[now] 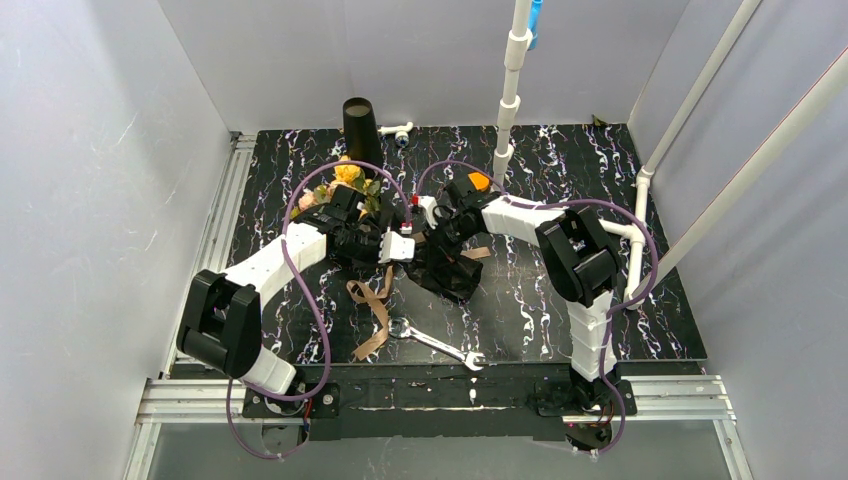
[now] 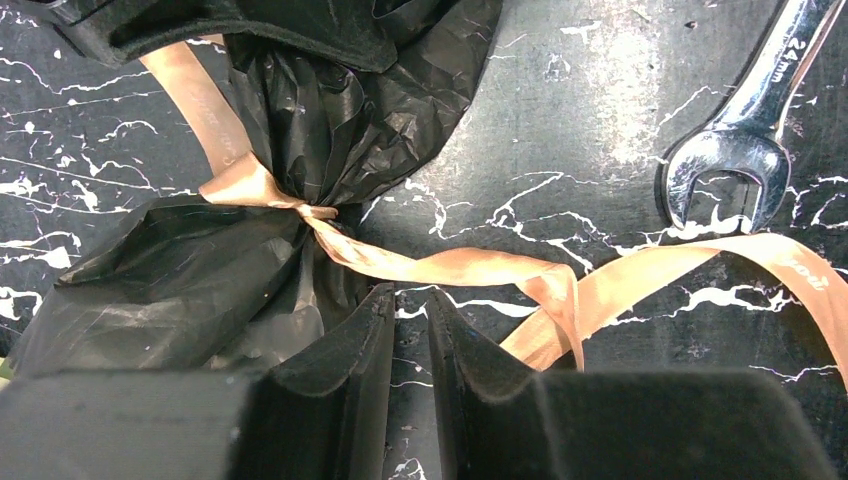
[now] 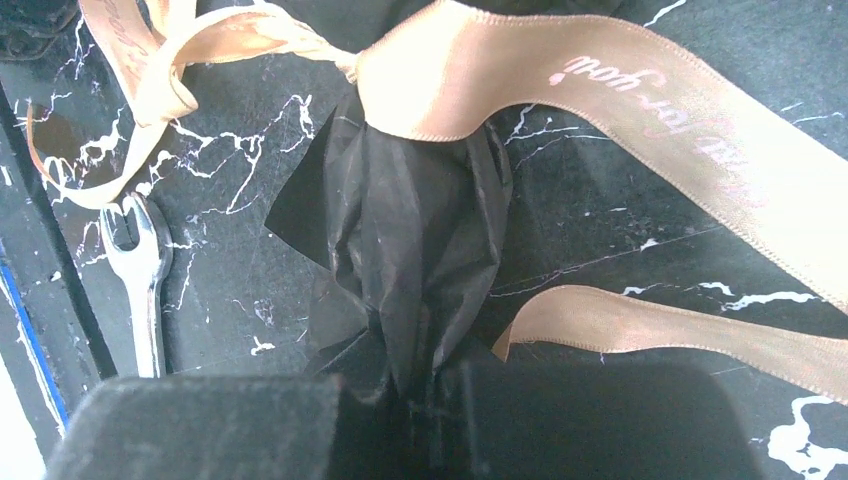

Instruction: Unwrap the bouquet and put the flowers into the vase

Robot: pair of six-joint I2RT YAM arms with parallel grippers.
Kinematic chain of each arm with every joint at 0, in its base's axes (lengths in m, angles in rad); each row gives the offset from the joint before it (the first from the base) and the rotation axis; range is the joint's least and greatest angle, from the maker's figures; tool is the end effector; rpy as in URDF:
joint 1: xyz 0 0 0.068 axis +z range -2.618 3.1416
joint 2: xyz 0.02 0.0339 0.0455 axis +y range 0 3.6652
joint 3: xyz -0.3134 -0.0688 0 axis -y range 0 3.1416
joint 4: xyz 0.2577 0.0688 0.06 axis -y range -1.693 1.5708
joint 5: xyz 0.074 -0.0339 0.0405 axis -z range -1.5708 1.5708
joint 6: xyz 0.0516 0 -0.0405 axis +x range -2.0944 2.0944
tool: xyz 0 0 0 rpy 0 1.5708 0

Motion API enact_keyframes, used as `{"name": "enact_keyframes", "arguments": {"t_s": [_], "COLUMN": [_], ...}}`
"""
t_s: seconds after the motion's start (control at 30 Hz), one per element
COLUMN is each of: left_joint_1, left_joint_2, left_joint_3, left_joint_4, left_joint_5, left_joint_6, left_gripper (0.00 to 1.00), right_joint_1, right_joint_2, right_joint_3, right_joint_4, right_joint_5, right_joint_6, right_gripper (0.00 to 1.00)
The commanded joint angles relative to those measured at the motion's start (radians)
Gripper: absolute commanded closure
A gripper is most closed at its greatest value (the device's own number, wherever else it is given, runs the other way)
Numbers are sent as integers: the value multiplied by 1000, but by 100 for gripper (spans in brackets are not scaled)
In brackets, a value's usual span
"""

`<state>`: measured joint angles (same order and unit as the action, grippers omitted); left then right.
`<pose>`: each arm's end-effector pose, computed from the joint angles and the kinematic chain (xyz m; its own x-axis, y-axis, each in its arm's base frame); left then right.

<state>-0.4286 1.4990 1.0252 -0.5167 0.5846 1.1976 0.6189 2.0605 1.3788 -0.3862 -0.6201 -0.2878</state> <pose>0.2777 -0.1582 0.2640 0.3017 0.7159 -0.6297 0.9350 -0.0929 0.3423 0.3583 0.2920 0.1726 -0.4856 -0.6294 -0.6067 -0.8740 0.3355 0.3514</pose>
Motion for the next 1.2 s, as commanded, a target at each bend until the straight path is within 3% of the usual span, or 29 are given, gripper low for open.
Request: {"name": "enact_keyframes", "arguments": {"t_s": [0.0,0.67,1.17], "left_joint_1": [-2,-29,-32], "left_joint_2": [-46,-18,111], "left_joint_3": [-10,-53,41], "left_joint_4": [-34,51,144], "left_joint_5": [35,36,-12], "left_joint_6": [24,33,69], "left_gripper": [81,84,84], "right_joint_1": [40,53,53], "right_joint_2": [67,90,92], "right_joint_3": [-41,-15,-3], "right_joint_4": [-133,-178,-216], "right_joint_5": [134,129,99], "right_joint_6": [-73,-97,-121], "right_gripper": [99,99,99]}}
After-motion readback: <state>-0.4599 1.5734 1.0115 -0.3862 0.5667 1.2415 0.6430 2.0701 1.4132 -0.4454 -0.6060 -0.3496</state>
